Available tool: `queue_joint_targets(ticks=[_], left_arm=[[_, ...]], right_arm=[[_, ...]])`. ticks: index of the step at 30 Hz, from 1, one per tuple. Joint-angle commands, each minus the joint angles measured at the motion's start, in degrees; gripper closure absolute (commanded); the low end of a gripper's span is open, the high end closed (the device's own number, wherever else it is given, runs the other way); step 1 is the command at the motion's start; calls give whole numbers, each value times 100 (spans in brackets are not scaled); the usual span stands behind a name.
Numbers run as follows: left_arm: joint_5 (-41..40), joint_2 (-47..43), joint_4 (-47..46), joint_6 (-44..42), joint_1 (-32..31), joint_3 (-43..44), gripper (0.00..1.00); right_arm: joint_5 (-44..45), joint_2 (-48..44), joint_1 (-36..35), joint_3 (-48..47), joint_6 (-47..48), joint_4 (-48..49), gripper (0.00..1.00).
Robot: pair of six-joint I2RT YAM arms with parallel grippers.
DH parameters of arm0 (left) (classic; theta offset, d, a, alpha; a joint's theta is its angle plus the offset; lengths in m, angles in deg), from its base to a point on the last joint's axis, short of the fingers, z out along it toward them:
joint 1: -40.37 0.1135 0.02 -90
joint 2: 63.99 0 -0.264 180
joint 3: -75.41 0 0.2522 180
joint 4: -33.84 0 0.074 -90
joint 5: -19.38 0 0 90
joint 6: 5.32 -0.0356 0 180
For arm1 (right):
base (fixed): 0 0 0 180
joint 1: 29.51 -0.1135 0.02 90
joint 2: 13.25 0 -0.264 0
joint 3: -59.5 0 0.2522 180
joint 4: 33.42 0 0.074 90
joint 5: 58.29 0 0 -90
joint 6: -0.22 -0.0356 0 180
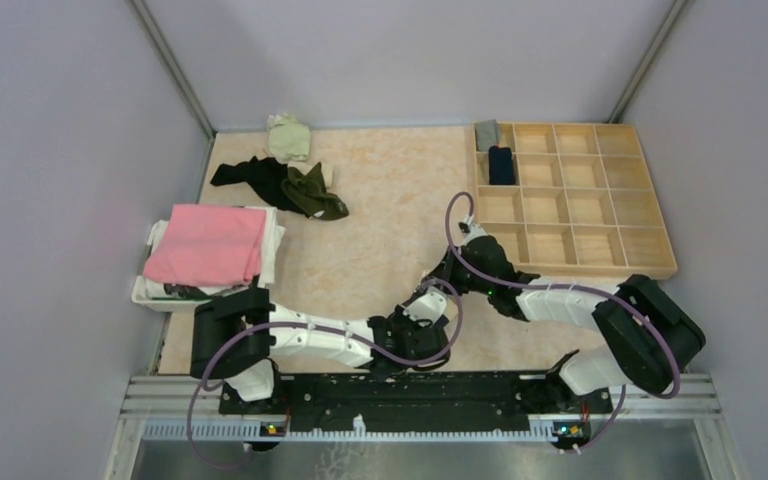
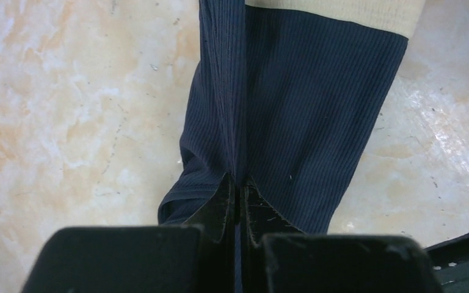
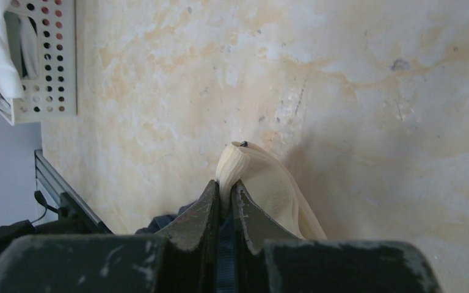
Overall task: Roll the underwear
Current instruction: Fold the underwear at the center of the board.
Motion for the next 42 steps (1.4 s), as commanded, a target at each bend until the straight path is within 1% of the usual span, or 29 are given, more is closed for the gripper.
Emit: queue_joint_targets(ticks=[1,9,15,21,27,30,37,42], left_arm=[[225,195,431,348,-233,181,100],[469,481,295,641,-378,255,100],[601,698,137,1062,-400,-24,100],[558,736,150,1227,-400,-196,100],[531,799,159,1258,-400,-205,100],[514,802,154,1258,-400,-200,100],[497,810,150,1210,-399,-185,100],[482,795,171,1227,-400,-147,100]], right_arm=[[379,-276,155,96,30,451,100],[357,-259,157,190,22,486,100],[189,-479,150,222,120,433,100],[174,-1269,152,399,53,-119,100],[484,-2183,149,691,-217,-1037,100],[537,-2528,145,920,-369,-1331,100],[380,-2953,119,1536,-707,-1318,100],[457,-3183,93,1595,-701,-1347,100]])
